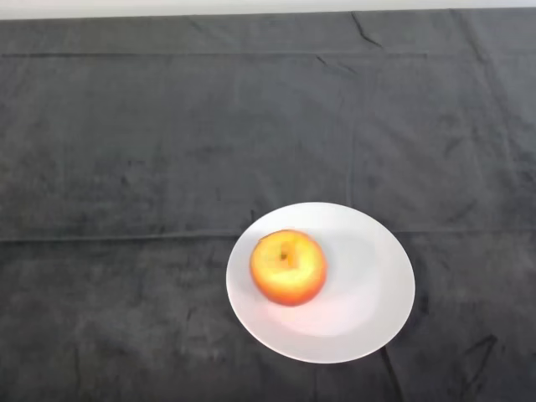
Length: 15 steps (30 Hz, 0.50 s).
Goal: Move the apple to the plate
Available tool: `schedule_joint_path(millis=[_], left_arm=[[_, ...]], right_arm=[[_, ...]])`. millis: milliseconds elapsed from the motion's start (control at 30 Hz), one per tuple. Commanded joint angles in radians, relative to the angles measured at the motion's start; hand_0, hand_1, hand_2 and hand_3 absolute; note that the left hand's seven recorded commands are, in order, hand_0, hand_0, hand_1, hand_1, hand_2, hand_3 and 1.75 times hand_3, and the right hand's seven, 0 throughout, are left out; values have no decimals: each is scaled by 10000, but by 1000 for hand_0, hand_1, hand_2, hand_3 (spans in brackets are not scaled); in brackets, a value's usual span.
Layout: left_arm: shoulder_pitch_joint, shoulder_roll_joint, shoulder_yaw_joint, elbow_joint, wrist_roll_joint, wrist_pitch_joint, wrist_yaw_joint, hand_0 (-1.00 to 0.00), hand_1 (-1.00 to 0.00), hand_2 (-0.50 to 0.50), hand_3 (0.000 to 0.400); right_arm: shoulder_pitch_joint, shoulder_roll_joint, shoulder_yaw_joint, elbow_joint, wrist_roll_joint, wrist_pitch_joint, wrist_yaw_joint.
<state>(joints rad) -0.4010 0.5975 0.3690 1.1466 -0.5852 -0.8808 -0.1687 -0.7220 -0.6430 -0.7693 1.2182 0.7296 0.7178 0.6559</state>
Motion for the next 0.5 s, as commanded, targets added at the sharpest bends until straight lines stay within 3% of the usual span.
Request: schedule_joint_path(millis=[33,500], left_arm=[[485,726,218,445,-194,-12,-75,0,0,0,0],[227,681,806,772,-139,56,185,0,0,0,0]], right_arm=[[-124,-236,-149,-6,177,-29,25],[-135,-248,-148,24,170,-30,40]])
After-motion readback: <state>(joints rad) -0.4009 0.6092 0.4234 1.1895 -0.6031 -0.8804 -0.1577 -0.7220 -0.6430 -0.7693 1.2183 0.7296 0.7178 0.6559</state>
